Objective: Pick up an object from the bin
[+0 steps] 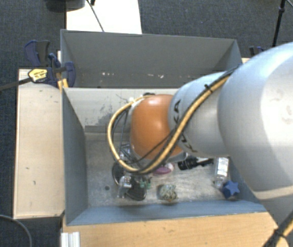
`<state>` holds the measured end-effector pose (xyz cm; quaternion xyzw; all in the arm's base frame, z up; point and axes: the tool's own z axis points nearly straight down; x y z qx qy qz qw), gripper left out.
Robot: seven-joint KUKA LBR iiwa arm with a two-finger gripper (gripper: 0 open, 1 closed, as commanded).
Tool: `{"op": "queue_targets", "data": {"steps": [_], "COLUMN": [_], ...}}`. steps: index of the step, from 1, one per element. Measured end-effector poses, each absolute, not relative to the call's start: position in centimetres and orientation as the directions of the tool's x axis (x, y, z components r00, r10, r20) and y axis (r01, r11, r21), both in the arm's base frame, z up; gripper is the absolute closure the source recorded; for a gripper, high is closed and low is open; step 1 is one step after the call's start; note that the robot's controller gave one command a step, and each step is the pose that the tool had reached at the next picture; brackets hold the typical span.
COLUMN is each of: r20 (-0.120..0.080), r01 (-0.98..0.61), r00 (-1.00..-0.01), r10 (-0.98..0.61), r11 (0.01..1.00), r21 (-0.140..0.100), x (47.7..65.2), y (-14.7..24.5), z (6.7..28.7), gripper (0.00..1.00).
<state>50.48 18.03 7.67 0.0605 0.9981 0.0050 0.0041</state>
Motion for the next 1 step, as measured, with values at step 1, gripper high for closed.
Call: {"op": "queue_targets", "data": {"steps": [1], "r20": [-0.008], "r01": [-0.127], "r00": [-0.992], "r10": [-0.127], "r11": [0.992], "r21": [0.0], "x": [52.46], "y": [12.29], "z": [23.52], "gripper": [1.0]}}
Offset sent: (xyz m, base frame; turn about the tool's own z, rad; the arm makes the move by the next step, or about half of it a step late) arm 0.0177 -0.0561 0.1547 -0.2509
